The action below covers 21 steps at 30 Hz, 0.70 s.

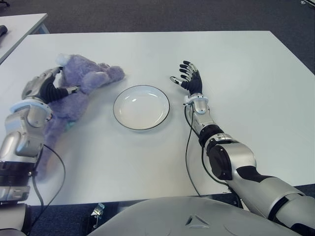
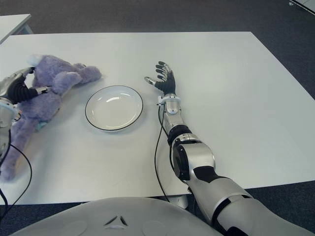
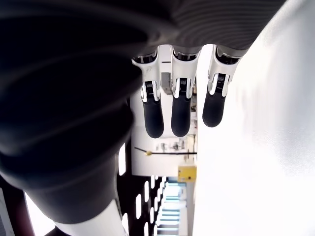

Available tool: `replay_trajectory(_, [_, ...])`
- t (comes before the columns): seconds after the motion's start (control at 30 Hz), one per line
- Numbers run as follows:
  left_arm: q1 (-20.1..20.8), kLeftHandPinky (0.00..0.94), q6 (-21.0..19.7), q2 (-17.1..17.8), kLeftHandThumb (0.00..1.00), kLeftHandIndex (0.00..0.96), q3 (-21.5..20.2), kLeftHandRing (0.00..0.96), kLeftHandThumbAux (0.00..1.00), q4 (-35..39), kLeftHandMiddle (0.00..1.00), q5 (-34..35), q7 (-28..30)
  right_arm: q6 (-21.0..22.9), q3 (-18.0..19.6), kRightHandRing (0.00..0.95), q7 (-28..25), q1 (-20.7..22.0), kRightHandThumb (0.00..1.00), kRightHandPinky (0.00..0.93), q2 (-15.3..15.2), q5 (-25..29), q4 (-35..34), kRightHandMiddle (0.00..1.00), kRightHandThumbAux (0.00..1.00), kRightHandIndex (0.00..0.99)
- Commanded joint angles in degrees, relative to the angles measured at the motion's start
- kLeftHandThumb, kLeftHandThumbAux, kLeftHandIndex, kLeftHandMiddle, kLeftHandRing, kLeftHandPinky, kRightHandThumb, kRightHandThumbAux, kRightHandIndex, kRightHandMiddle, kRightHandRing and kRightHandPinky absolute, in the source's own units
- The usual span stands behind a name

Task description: Put the doll into the plate.

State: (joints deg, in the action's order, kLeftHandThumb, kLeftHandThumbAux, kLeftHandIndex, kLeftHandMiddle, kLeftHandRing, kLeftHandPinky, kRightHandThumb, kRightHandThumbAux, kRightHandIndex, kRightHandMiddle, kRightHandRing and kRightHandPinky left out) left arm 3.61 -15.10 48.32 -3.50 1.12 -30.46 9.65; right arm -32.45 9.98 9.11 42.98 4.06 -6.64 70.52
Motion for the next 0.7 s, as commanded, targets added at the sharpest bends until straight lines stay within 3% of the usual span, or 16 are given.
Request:
replay_trajectory(0.03, [-3.03,0.861,-6.94,-3.38,0.052,0.000,3.51,0.707,0.367,7.56,0.348,-0.72,6.36,6.70,0.07,0.217,-0.20,-11.57,0.146,0.223,1.12,-0.10,7.37,0.234,0.949,0.168])
replay_trajectory(0.17, [-3.51,0.853,-10.56,-3.90,0.041,0.000,3.82,0.760,0.353,11.41,0.553,-0.41,8.81,6.70,-0.26,0.217,-0.18,-11.58,0.150,0.225,0.99,-0.43,7.38,0.234,0.951,0.169])
replay_trajectory(0.43, [-3.85,0.845,-16.82,-4.02,0.030,0.000,5.60,0.799,0.347,17.86,0.673,-0.98,13.00,6.95,-0.53,0.222,0.48,-11.46,0.163,0.236,0.89,-0.68,7.38,0.236,0.945,0.172])
replay_trajectory(0.7, [-3.71,0.844,-20.16,-4.30,0.028,0.000,6.92,0.823,0.346,21.48,0.758,0.10,16.05,7.05,-1.22,0.223,1.13,-11.32,0.159,0.229,0.87,-1.28,7.41,0.237,0.951,0.169])
